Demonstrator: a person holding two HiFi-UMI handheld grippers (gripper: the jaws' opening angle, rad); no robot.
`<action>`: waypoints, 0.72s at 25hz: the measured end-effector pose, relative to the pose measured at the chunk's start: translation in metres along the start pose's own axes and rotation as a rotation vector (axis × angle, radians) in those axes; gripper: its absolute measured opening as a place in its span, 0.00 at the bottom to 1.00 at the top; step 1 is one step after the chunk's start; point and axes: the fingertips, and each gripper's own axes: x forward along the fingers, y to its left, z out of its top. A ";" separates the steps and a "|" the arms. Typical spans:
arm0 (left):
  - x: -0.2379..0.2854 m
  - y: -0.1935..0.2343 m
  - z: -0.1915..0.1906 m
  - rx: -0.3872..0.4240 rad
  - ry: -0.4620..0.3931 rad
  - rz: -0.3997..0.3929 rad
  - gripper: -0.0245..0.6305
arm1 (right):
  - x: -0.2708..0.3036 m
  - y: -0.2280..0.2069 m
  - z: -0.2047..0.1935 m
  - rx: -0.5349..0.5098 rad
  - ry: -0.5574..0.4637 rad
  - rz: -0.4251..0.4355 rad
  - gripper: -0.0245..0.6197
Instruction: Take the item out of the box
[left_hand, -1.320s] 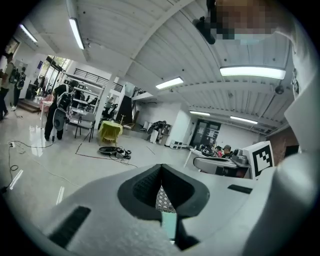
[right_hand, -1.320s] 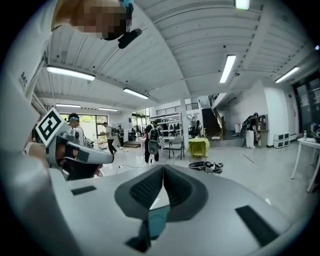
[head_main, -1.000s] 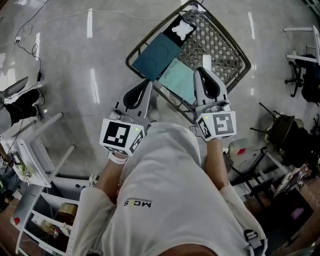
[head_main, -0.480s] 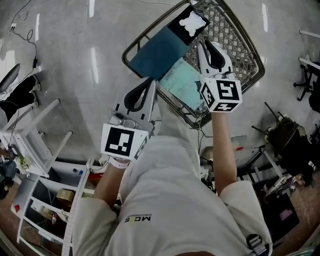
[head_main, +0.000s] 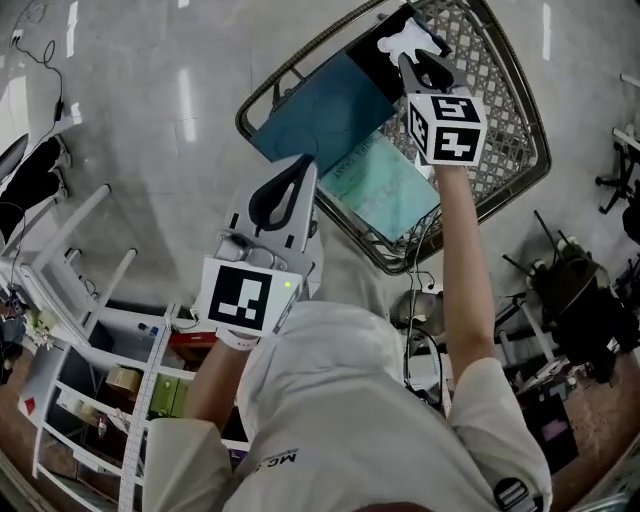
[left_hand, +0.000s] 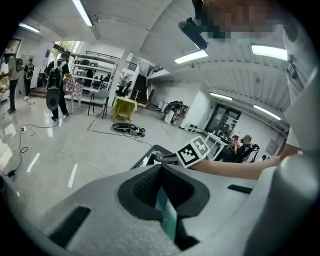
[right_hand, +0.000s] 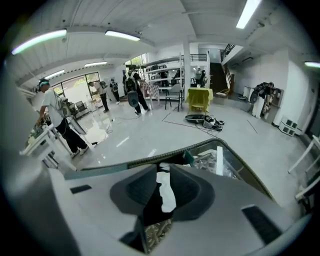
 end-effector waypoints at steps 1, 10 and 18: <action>0.003 0.002 -0.002 -0.014 0.003 0.003 0.07 | 0.010 -0.004 -0.003 -0.022 0.025 0.000 0.19; 0.020 0.010 -0.037 -0.086 0.065 0.004 0.07 | 0.063 -0.023 -0.031 -0.191 0.243 0.016 0.20; 0.022 0.015 -0.046 -0.103 0.072 0.010 0.07 | 0.077 -0.028 -0.045 -0.268 0.369 0.030 0.17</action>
